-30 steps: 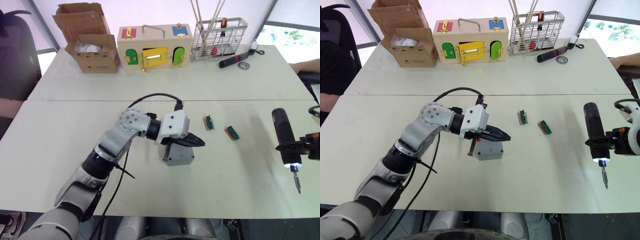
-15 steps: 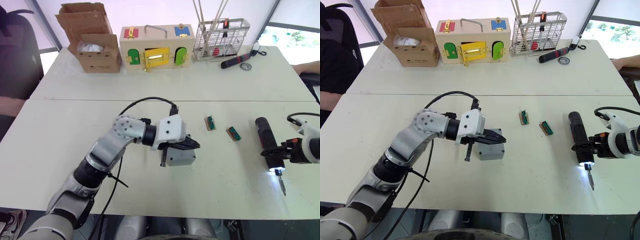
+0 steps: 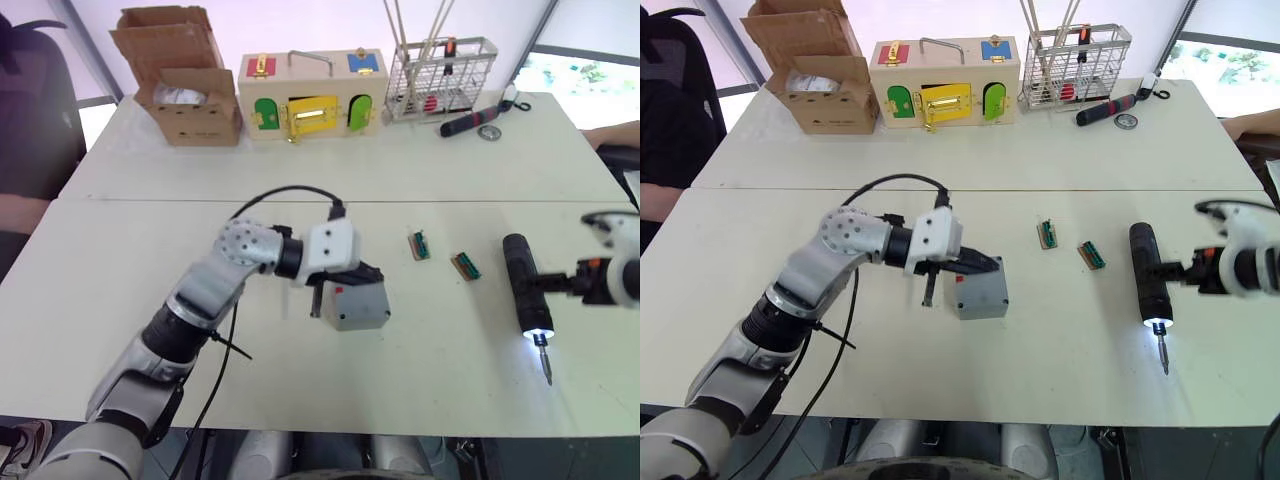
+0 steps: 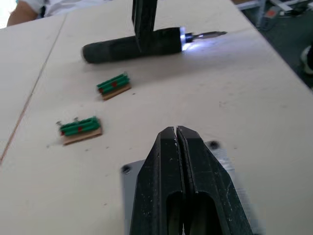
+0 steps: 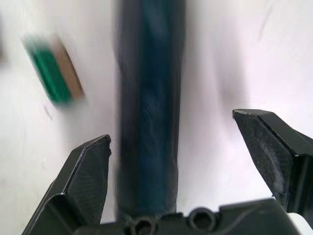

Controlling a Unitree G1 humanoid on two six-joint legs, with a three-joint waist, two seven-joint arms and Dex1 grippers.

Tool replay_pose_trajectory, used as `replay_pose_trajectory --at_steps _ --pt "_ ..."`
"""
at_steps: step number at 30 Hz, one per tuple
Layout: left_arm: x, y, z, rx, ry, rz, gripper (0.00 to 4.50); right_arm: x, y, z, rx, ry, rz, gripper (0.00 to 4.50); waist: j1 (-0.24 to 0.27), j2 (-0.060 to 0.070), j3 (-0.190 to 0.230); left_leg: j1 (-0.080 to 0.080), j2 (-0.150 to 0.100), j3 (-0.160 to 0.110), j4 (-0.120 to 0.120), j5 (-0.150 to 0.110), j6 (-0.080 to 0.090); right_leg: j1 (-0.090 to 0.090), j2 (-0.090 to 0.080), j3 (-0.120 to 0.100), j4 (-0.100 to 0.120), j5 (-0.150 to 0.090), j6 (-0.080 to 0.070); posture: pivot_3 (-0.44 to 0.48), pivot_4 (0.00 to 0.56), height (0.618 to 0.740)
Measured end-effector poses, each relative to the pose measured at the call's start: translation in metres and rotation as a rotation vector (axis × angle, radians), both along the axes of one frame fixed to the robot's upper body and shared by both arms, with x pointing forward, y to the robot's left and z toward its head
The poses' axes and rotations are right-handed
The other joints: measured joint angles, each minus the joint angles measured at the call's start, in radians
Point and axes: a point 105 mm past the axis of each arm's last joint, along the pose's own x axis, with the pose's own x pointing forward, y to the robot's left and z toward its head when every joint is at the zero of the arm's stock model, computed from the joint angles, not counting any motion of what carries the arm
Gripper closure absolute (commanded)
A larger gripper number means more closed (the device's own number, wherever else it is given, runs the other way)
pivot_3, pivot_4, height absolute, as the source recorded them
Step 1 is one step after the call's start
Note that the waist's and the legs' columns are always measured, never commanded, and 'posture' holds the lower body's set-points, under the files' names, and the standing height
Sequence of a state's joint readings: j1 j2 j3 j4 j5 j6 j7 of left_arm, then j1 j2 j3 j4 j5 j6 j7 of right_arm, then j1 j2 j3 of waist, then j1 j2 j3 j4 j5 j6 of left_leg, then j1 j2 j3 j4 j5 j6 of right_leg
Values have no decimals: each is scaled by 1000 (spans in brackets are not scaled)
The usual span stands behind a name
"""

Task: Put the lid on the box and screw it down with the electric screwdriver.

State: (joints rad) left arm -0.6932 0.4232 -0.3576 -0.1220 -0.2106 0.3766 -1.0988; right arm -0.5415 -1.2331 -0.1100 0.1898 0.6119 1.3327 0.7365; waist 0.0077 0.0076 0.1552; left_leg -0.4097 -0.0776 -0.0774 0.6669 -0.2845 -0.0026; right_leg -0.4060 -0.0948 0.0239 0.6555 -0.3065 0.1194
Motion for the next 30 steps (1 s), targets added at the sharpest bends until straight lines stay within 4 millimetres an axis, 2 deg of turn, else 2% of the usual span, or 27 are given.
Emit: replay_pose_trajectory --at_steps 3,5,7,10,12,14,17,21,25,30 --pt "19 17 14 -50 3 93 4500 10 13 41 -33 -160 80 28 0 -1 1 0 3 -2 -1 0 0 -1 3 -1 0 0 0 0 150 740" --pt "28 34 16 -55 17 151 4500 9 34 44 -12 -184 168 28 1 -1 1 0 4 -2 -2 0 0 -1 3 -1 0 0 0 0 150 740" --pt "31 45 14 -37 29 185 4500 3 59 35 31 -174 268 28 3 -2 1 0 4 -2 -2 0 0 -1 2 -2 0 0 0 0 150 740" --pt "30 71 -3 29 88 249 4500 -23 112 -2 76 -112 503 28 6 -2 1 0 3 -3 -2 0 0 -1 0 -2 0 0 0 0 150 740" --pt "24 82 -18 61 142 273 4500 -39 135 -19 106 -91 605 28 9 -2 1 -1 1 -3 -1 0 0 0 -1 -2 0 0 0 0 150 740" --pt "15 86 -27 84 181 271 4500 -51 151 -26 111 -111 678 28 10 -3 1 -1 0 -4 1 0 0 1 -2 -2 0 0 0 0 150 740" --pt "-1 86 -42 132 222 242 4500 -63 168 -45 114 -107 741 28 8 -5 0 0 0 -4 1 0 0 3 -2 -1 0 0 0 0 150 740" --pt "-8 73 -57 136 276 203 4500 -63 181 -62 104 -109 760 28 5 -5 0 0 0 -4 1 0 -1 2 -2 -1 1 0 0 0 150 740" --pt "-7 69 -67 140 326 193 4500 -64 197 -73 161 -123 752 28 4 -5 0 1 0 -5 0 1 -2 1 -1 -2 2 0 0 0 150 740" --pt "-2 61 -79 166 340 163 4500 -72 204 -86 194 -83 745 28 7 -5 0 1 0 -5 1 1 -2 2 -1 -3 2 0 0 0 150 740"
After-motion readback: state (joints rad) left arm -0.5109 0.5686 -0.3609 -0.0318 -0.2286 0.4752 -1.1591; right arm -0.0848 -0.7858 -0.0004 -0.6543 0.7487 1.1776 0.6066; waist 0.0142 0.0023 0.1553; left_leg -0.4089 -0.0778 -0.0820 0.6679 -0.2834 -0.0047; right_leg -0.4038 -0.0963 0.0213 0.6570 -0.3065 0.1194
